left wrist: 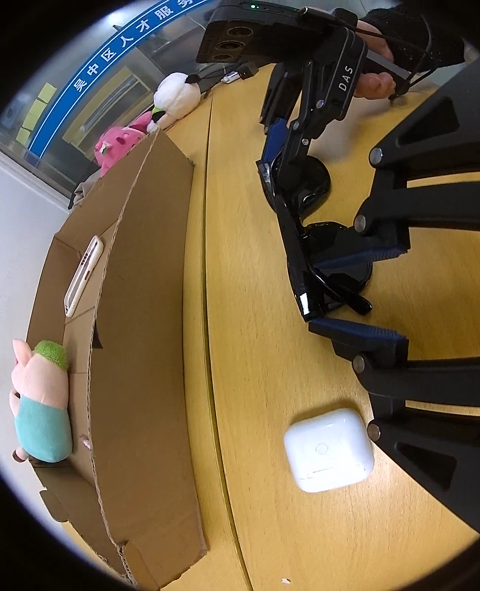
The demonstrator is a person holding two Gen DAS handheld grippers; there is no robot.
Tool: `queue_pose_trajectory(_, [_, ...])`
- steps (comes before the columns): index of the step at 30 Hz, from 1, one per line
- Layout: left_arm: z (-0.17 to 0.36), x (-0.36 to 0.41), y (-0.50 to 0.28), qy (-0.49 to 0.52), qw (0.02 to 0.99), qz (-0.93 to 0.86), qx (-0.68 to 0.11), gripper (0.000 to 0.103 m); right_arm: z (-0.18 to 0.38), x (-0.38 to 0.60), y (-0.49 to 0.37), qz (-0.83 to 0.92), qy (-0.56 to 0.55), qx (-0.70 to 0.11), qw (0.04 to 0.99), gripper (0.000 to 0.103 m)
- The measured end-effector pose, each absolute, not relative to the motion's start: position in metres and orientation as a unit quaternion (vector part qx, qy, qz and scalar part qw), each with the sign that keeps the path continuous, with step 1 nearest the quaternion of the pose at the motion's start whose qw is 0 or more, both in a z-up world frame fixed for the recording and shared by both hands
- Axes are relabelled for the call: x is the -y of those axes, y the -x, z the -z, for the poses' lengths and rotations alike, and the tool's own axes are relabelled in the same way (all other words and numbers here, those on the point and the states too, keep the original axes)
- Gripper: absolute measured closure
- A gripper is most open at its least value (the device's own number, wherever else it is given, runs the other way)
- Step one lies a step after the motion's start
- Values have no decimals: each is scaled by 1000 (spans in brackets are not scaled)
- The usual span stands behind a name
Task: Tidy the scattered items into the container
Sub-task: 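Close the left gripper on the sunglasses frame while the right gripper grips the other lens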
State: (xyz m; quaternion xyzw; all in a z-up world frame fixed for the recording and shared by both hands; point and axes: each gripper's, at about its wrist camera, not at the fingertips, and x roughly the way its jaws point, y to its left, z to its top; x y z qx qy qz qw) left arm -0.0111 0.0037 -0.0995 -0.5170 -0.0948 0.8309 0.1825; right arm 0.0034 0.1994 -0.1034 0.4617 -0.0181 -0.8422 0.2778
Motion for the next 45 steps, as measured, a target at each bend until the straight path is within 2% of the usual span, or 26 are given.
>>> queue_pose_trajectory(4, [92, -3, 11, 505, 191, -835, 108, 82, 99, -209, -6, 847, -450, 45, 279, 69])
queue_pose_trajectory(5, [89, -3, 12, 502, 191, -836, 109, 93, 95, -211, -7, 850, -444, 49, 279, 69])
queue_pose_trajectory(6, [85, -3, 12, 498, 192, -838, 110, 97, 92, -213, -6, 853, -440, 50, 278, 69])
queue_pose_trajectory(11, [67, -5, 13, 477, 203, -849, 104, 97, 72, -210, -6, 862, -416, 43, 285, 72])
queue_pose_trajectory(16, [76, -2, 14, 490, 194, -843, 108, 97, 80, -210, -1, 857, -431, 44, 277, 72])
queue_pose_trajectory(19, [85, 0, 14, 504, 191, -834, 117, 92, 86, -216, 0, 853, -439, 57, 276, 72])
queue_pose_trajectory(20, [87, 0, 14, 506, 193, -832, 124, 88, 86, -219, 0, 852, -440, 65, 277, 72])
queue_pose_trajectory(23, [92, 1, 11, 509, 205, -823, 146, 82, 87, -228, 2, 848, -440, 88, 282, 77])
queue_pose_trajectory(26, [100, -3, 11, 520, 212, -812, 159, 58, 89, -234, 3, 842, -443, 109, 289, 81])
queue_pose_trajectory(30, [104, -3, 12, 521, 212, -806, 185, 57, 95, -232, 6, 829, -456, 118, 301, 81])
queue_pose_trajectory(34, [105, 1, 14, 526, 206, -800, 203, 64, 101, -228, 8, 829, -475, 98, 278, 78])
queue_pose_trajectory(36, [107, 3, 15, 529, 198, -798, 207, 77, 103, -227, 9, 832, -483, 78, 264, 76])
queue_pose_trajectory(41, [107, 2, 15, 532, 191, -799, 207, 78, 104, -223, 8, 830, -483, 62, 271, 76])
queue_pose_trajectory(44, [108, 3, 14, 534, 191, -796, 208, 79, 105, -228, 9, 832, -480, 75, 268, 89])
queue_pose_trajectory(45, [108, 4, 14, 536, 195, -794, 211, 79, 104, -231, 9, 831, -479, 82, 271, 89])
